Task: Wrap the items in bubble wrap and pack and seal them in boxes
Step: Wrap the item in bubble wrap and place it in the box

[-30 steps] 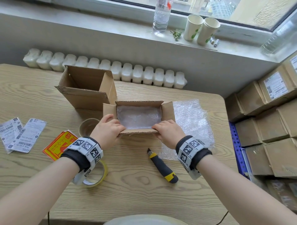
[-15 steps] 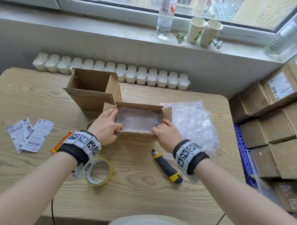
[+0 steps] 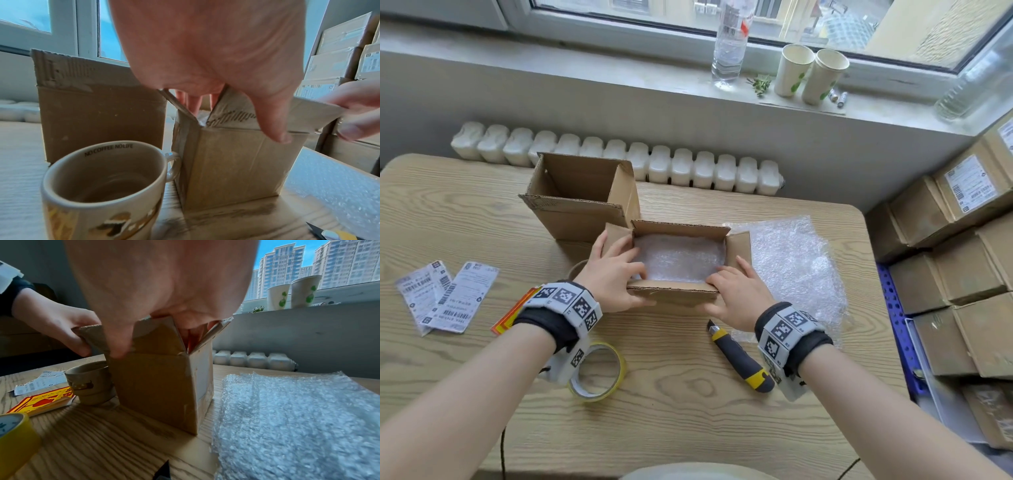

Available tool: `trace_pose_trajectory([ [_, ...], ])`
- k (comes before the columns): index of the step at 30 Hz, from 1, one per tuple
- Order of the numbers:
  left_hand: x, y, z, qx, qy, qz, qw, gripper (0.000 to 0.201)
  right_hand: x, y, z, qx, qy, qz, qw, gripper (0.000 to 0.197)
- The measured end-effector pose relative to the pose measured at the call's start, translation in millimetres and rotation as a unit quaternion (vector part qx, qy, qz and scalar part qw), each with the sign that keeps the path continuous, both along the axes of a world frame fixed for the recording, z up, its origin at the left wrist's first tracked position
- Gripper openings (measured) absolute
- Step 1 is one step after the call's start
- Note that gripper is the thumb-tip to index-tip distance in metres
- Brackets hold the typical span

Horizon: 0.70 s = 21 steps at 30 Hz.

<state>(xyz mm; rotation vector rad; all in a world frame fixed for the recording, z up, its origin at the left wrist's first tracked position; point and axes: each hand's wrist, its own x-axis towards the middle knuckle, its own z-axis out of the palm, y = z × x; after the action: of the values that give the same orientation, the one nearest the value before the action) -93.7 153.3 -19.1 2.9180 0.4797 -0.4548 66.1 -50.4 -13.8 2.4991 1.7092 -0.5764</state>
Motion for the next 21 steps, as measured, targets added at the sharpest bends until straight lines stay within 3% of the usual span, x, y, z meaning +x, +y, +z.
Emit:
trace_pose_trajectory([
  [2, -9, -5, 5, -0.040, -0.026, 0.016, 0.999, 0.095, -2, 0, 7, 0.036, 0.031, -0.031, 0.998, 0.059],
  [4, -17, -9, 8, -0.091, -0.070, 0.056, 0.992, 0.104, -3, 0, 13, 0.081, 0.054, -0.062, 0.993, 0.055],
  [6, -25, -12, 8, -0.113, -0.119, 0.097, 0.982, 0.092, -1, 3, 18, 0.118, 0.067, -0.083, 0.987, 0.046],
  [10, -36, -16, 4, -0.128, -0.159, 0.163, 0.965, 0.037, 8, 14, 29, 0.134, 0.082, -0.115, 0.981, 0.037],
  [18, -31, -23, 3, -0.182, -0.206, 0.133, 0.952, 0.022, 42, 30, 54, 0.001, 0.018, -0.045, 0.999, 0.075],
  [21, -27, -25, 6, -0.190, -0.176, 0.149, 0.954, 0.020, 53, 31, 48, 0.049, 0.022, -0.027, 0.998, 0.075],
])
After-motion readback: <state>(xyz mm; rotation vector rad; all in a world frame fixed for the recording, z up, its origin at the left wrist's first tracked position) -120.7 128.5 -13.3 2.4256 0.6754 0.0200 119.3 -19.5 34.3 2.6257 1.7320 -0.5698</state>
